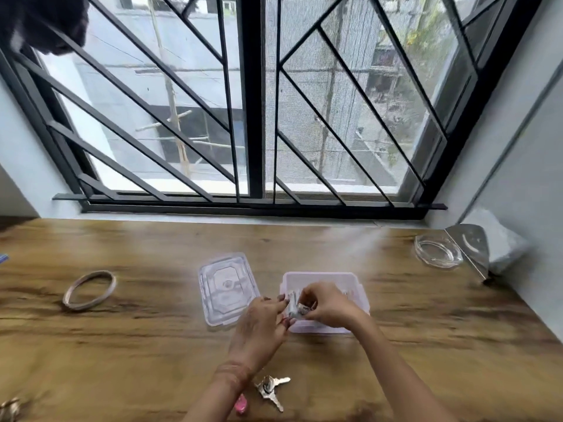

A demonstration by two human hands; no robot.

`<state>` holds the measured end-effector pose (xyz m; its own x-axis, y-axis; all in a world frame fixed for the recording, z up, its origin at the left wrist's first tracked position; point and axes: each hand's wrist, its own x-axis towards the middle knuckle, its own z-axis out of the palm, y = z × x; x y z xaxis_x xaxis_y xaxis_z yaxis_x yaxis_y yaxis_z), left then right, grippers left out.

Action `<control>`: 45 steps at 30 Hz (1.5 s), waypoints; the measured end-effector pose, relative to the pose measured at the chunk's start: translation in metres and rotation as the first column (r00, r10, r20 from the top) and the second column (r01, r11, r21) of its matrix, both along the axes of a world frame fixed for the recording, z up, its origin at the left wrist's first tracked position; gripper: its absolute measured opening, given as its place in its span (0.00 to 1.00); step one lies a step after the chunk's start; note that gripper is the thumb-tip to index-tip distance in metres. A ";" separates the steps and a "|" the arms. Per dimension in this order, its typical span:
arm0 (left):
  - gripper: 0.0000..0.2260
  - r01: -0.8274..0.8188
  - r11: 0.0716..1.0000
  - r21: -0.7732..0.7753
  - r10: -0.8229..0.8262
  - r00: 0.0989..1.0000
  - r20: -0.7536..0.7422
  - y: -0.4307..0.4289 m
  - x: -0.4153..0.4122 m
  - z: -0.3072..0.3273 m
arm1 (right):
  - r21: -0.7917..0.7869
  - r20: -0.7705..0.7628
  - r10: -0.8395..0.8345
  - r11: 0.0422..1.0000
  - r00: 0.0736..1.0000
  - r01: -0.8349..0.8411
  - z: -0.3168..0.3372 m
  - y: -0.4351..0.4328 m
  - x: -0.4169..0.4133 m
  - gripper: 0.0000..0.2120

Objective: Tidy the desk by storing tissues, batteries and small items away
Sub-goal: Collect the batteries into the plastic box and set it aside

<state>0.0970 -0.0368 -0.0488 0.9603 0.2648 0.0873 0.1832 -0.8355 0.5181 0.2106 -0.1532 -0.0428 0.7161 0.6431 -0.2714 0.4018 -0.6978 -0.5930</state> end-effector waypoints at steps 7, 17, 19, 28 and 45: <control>0.20 -0.013 1.000 -0.012 0.013 1.000 0.015 0.002 0.001 -0.003 | -0.039 0.003 0.045 0.998 0.999 -0.045 0.001 0.007 0.003 0.09; 0.20 -0.040 0.999 -0.020 0.041 0.998 0.049 0.003 0.001 -0.005 | 0.074 0.100 -0.066 0.996 0.993 0.058 -0.001 0.000 -0.002 0.17; 0.21 -0.047 0.998 -0.036 0.048 0.998 0.048 0.003 0.001 -0.007 | 0.129 0.090 -0.098 0.988 0.991 0.086 -0.002 -0.003 -0.003 0.15; 0.16 -0.173 0.981 -0.088 0.182 0.977 0.108 0.021 -0.011 -0.029 | 0.389 0.045 -0.216 0.903 0.975 0.182 0.017 -0.001 -0.011 0.07; 0.16 -0.264 0.929 0.258 0.225 0.959 0.170 0.056 -0.025 -0.022 | 0.528 0.008 -0.292 0.814 0.956 0.244 0.016 0.007 -0.030 0.02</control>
